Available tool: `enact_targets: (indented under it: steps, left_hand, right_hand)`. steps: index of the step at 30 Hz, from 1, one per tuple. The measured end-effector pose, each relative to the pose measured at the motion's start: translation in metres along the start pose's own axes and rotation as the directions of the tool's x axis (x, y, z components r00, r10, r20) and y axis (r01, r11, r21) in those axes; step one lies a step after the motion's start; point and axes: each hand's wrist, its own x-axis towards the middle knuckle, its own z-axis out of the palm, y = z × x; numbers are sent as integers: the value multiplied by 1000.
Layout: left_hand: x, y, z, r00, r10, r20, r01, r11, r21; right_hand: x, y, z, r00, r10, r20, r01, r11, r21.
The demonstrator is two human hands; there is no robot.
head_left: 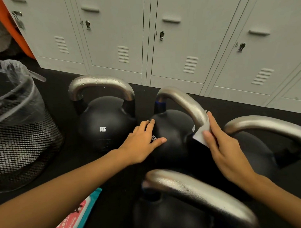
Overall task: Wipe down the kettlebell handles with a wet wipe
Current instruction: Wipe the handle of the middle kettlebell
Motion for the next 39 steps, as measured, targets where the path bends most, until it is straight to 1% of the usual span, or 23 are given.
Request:
enact_targets:
  steps: [2,3,4,6,8,9,11,13,15,17,19,21,23,25,27,29,31,33,37,38,39]
  left_hand:
    - [0,0,0,1000,-1,-4,1,1000,5]
    - [0,0,-1,1000,-2,-3,2,1000,3]
    - [1,0,-2,1000,-2,-2,2,1000,-5]
    - [2,-1,-4,1000,-4,5,4,999,-35]
    - [2,-4,-9,1000,-3,12,3,998,-64]
    - [1,-5,-12,1000,-3,17,4,997,-73]
    - [-4,-8,-17,1000,-10,25,12,998,-60]
    - [-10,-14,-22,999,-28,30,28,1000,-11]
    - [-19,-19,-30,998,-47,39,45,998,41]
    - [-28,-18,-40,998,-55,42,51,994,98]
    - [-35,-13,-52,998,-51,36,45,987,152]
    - [-39,-6,-65,999,-42,10,40,981,191]
    - [-38,3,-77,999,-35,-31,40,980,196]
    - [-34,13,-88,997,-16,-76,30,983,179]
    - [-29,23,-98,994,5,-106,11,988,154]
    - [-23,32,-108,991,20,-132,-4,993,119]
    - [-16,38,-115,985,47,-167,-34,996,81]
    - [-7,42,-118,976,85,-203,-75,996,54]
    - [20,48,-118,930,147,-338,-163,986,-19]
    - [28,50,-119,914,156,-375,-184,982,-40]
    - [37,51,-119,901,163,-401,-204,977,-61]
  right_hand:
    - [11,-3,-1,994,100,-35,-88,961,260]
    - [19,-3,0,987,154,-49,-129,933,336]
    - [27,-3,2,974,224,-31,-191,888,418]
    - [37,-1,6,936,346,66,-328,784,527]
    - [33,0,11,917,385,103,-366,713,598]
    - [26,0,13,916,386,109,-368,701,611]
    - [13,3,17,917,388,92,-358,698,620]
    - [6,6,20,925,373,73,-334,705,626]
    - [8,1,17,921,384,62,-338,711,616]
    - [16,-8,11,929,370,20,-315,761,567]
    - [29,-18,4,955,294,-36,-245,850,467]
    - [44,-27,-2,977,207,-53,-178,926,332]
    - [59,-35,-5,991,129,-23,-122,972,202]
    - [75,-44,-9,997,68,40,-70,997,39]
    - [95,-52,-11,990,73,121,-68,996,-49]
    - [117,-59,-12,966,133,222,-127,991,-40]
    - [140,-62,-12,931,200,307,-212,977,8]
    - [154,-65,-12,901,237,362,-275,960,55]
    - [158,-69,-14,905,232,357,-248,969,0]
    - [156,-69,-15,906,248,342,-270,963,18]
    - [155,-67,-17,897,290,333,-328,942,63]
